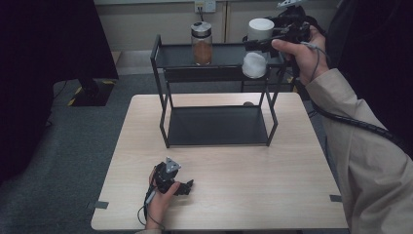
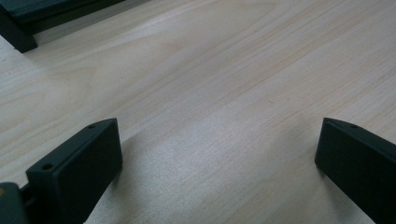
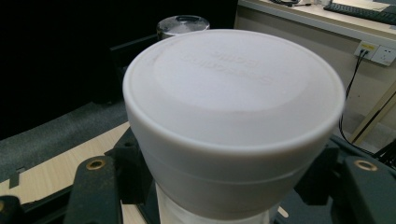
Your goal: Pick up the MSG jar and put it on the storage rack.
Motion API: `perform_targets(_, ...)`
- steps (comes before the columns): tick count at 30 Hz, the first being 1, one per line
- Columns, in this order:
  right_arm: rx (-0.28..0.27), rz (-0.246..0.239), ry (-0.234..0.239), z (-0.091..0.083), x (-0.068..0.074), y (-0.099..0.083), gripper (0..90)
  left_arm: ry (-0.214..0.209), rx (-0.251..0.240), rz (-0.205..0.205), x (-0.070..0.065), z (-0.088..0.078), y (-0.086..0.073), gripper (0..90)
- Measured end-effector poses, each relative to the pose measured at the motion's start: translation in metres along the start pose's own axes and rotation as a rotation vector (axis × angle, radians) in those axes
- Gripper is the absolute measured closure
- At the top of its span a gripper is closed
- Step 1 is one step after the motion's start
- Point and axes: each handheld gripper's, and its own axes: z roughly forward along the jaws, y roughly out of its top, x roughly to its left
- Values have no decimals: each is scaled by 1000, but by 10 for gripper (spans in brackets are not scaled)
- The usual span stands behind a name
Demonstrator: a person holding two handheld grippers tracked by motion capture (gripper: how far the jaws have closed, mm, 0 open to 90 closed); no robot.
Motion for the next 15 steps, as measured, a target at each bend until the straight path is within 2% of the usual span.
perform_targets(7,-5,1,-26,4,-1,8,347,0,0,0,0,0,0,0)
perform_targets(15,5,14,-65,17,-5,15,347,0,0,0,0,0,0,0)
